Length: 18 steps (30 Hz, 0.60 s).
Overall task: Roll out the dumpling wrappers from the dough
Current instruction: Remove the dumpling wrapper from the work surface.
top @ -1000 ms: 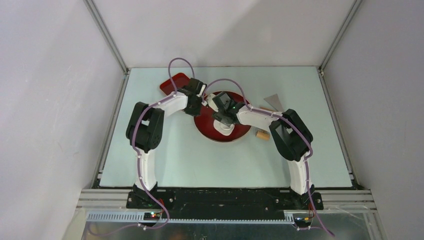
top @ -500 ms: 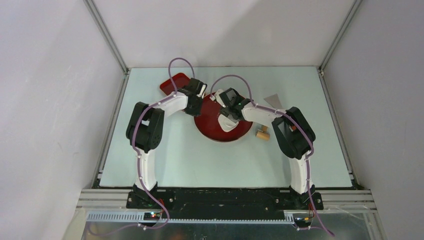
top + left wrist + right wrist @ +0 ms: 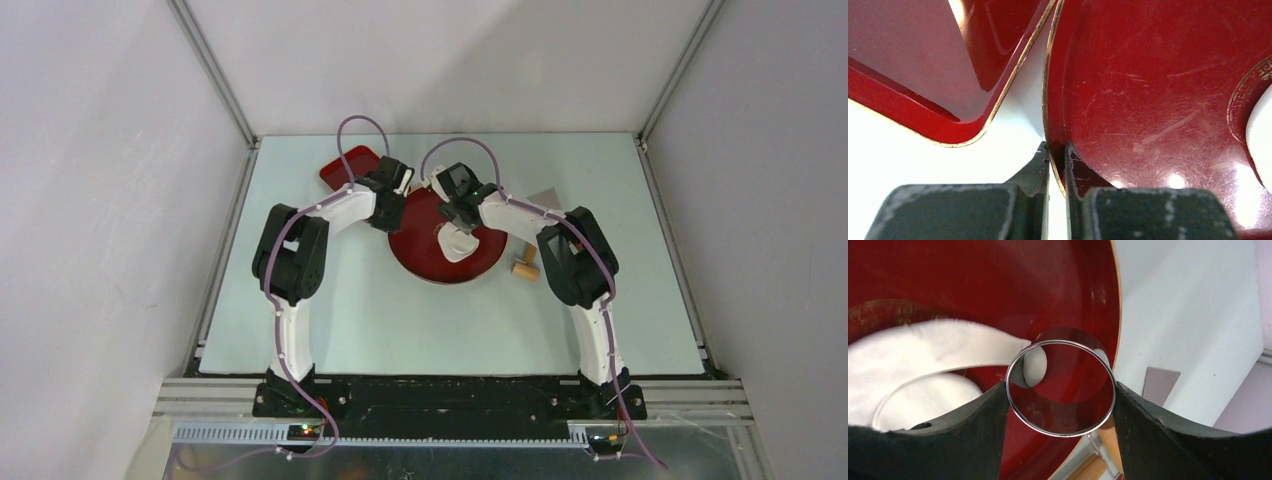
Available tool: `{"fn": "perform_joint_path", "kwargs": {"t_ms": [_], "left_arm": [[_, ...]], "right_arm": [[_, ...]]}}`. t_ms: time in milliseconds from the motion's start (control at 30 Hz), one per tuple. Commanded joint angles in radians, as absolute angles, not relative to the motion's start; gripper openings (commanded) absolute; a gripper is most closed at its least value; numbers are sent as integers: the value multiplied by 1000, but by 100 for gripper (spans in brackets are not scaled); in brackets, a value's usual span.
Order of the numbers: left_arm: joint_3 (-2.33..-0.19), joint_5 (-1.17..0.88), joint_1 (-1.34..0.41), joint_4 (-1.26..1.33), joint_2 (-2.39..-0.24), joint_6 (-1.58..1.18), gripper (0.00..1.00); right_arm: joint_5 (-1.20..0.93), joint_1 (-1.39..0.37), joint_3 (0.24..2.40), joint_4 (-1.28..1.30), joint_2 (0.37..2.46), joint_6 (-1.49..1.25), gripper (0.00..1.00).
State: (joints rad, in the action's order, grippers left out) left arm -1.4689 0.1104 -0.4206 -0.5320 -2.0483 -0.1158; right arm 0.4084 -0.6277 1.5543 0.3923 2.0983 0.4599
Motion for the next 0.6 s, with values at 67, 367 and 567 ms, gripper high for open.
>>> {"fn": "perform_joint_path", "kwargs": {"t_ms": [67,367,567], "left_arm": [[-1471,154,-435,-619,-2062,-60,0],[-1470,151,-434,-619,-2060,-60,0],[-1470,151,-436,-620,-2059,-60,0]], "right_arm": [[386,-633,1708,425,2195,434,61],[170,-646,1782,478,2205,356,61],[42,-661,1833,542,2234,316,61]]}}
